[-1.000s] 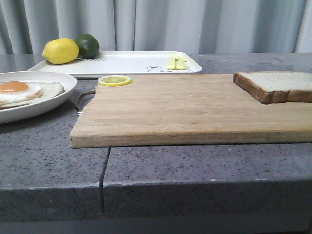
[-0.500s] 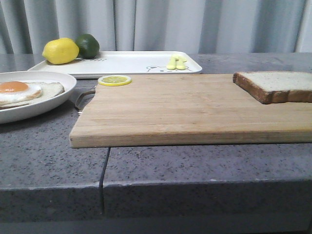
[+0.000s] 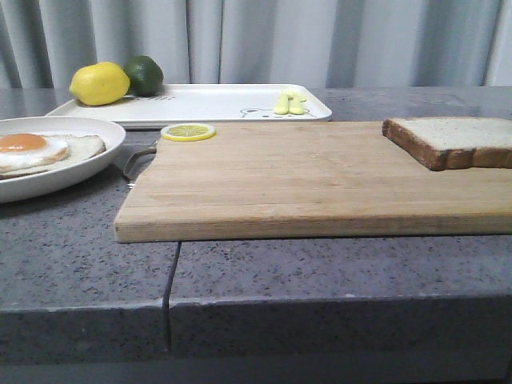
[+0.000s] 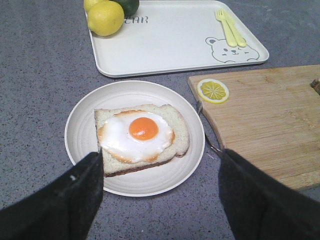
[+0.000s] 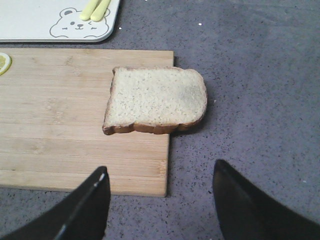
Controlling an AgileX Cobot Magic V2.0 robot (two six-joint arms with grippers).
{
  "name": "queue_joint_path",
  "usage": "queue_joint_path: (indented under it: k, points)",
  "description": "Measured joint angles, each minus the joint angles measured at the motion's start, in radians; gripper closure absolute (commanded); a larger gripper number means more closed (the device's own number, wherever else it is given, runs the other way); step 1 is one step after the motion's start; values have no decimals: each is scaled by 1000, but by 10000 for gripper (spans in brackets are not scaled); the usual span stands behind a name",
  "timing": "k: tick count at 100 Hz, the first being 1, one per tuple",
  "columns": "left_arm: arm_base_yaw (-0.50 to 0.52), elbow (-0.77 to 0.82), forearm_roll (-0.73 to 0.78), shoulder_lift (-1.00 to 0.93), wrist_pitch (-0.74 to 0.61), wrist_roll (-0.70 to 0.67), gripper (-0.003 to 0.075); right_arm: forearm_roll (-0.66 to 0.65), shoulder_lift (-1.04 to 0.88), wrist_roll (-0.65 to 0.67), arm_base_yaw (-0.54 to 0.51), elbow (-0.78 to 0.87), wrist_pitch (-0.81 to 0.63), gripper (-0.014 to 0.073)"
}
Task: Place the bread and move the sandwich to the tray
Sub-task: 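Lower the right gripper and grasp the bread slice by its edge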
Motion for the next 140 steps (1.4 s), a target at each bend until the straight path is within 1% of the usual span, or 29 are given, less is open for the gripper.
queue_joint_path:
  k: [32, 42, 47, 59, 82, 99, 110, 122, 140]
  points:
    - [0, 0, 0, 0, 0, 0, 260, 11, 15, -1, 0, 8, -36, 135]
    - [0, 0, 0, 0, 0, 0, 260, 43, 46, -29, -6, 8, -48, 135]
    - [0, 0, 0, 0, 0, 0, 260, 75, 68, -62, -21, 8, -57, 135]
    - [0, 0, 0, 0, 0, 0, 260, 202, 140, -171, -102, 8, -64, 135]
    - [0, 0, 0, 0, 0, 0, 260, 451, 278, -388, -338, 9, -87, 135]
    - [0, 0, 0, 0, 0, 0, 260, 695, 353, -562, -466, 9, -97, 135]
    - [0, 0, 0, 0, 0, 0, 260, 795, 409, -655, -529, 9, -80, 135]
    - [0, 0, 0, 0, 0, 0, 260, 875, 469, -714, -581, 13, -65, 135]
    - [0, 0, 0, 0, 0, 0, 260, 993, 568, -790, -606, 30, -57, 135]
